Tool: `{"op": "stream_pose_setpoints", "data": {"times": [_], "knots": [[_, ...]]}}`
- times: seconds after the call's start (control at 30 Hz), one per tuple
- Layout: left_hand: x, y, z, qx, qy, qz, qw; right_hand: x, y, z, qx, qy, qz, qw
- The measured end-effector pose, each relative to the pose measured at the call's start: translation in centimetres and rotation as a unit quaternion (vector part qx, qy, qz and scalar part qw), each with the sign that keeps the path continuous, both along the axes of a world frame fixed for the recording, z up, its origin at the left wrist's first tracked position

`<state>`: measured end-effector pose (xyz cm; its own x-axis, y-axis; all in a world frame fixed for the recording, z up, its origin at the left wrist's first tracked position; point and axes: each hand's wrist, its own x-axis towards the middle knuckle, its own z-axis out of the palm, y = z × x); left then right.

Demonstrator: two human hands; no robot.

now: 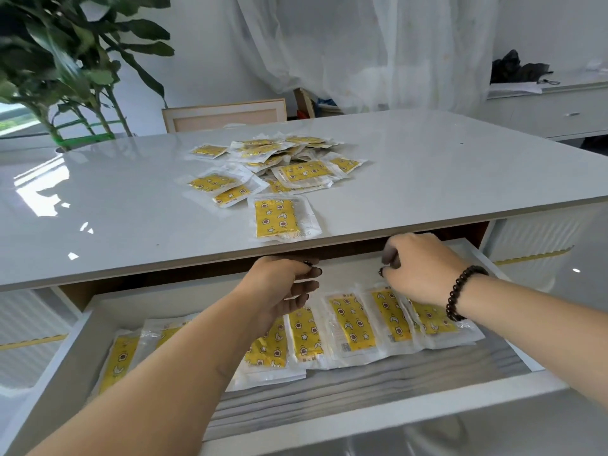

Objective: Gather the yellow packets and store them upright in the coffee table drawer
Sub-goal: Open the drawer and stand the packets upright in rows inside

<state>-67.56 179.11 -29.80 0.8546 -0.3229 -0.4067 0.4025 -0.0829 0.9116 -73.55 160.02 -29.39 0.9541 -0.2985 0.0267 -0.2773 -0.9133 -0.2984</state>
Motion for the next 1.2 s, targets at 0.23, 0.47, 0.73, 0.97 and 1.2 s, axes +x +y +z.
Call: {"op": "stream_pose_setpoints", "data": {"times": [0.23,0.47,0.73,0.97,1.2], "knots": [[0.5,2.0,1.5,0.037,0.045,-0.043,0.997,2.4,5.3,5.6,0.097,-0.182,0.148,0.967],[0.9,3.5,2.9,-0.074,0.149,-0.051,0.985,6.3,5.8,4.5,0.129,-0.042,0.192,0.972],[0.4,3.3,3.1,-0.173,0.177,-0.016,0.969,4.1,4.0,3.3,0.193,-0.078,0.235,0.95],[-0.1,2.4,3.2,-0.165,0.149,0.041,0.974,6.1,3.3,5.7,0.222,-0.137,0.177,0.949],[0.1,2.3,3.1,-0.164,0.127,0.046,0.977,13.4,3.8,4.2,0.113,-0.097,0.108,0.983]]}}
